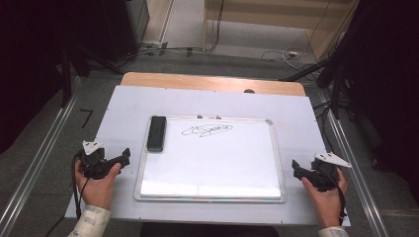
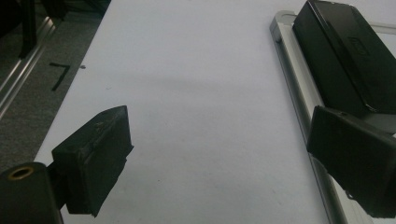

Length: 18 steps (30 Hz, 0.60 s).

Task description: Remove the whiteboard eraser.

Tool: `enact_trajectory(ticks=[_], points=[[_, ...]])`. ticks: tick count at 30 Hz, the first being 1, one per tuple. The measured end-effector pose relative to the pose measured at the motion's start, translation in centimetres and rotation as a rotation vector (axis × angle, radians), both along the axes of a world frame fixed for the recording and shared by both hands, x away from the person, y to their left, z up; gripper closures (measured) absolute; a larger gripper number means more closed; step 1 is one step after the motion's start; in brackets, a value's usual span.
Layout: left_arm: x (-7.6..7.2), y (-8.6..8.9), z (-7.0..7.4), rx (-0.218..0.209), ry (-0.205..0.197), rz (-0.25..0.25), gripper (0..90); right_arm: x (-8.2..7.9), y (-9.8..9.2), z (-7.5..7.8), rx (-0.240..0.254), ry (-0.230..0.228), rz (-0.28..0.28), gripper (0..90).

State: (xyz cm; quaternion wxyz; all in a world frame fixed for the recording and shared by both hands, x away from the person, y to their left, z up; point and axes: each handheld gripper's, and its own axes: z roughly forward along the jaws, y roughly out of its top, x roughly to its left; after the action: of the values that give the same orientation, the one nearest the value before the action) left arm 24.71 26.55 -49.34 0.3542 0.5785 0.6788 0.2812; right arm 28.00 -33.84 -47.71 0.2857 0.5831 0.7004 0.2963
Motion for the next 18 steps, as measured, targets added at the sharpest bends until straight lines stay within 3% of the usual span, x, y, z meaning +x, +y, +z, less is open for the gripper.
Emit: enact_trajectory(ticks=[5, 18], points=[[0.3, -0.2, 0.1, -0.003, -0.009, 0.000, 7.0, -2.0, -1.0, 0.5, 0.004, -0.008, 0.030, 18.5], [1.1, -1.2, 0.5, -0.026, -0.025, -0.030, 7.0, -2.0, -1.2, 0.6, 0.020, -0.010, 0.014, 18.1]])
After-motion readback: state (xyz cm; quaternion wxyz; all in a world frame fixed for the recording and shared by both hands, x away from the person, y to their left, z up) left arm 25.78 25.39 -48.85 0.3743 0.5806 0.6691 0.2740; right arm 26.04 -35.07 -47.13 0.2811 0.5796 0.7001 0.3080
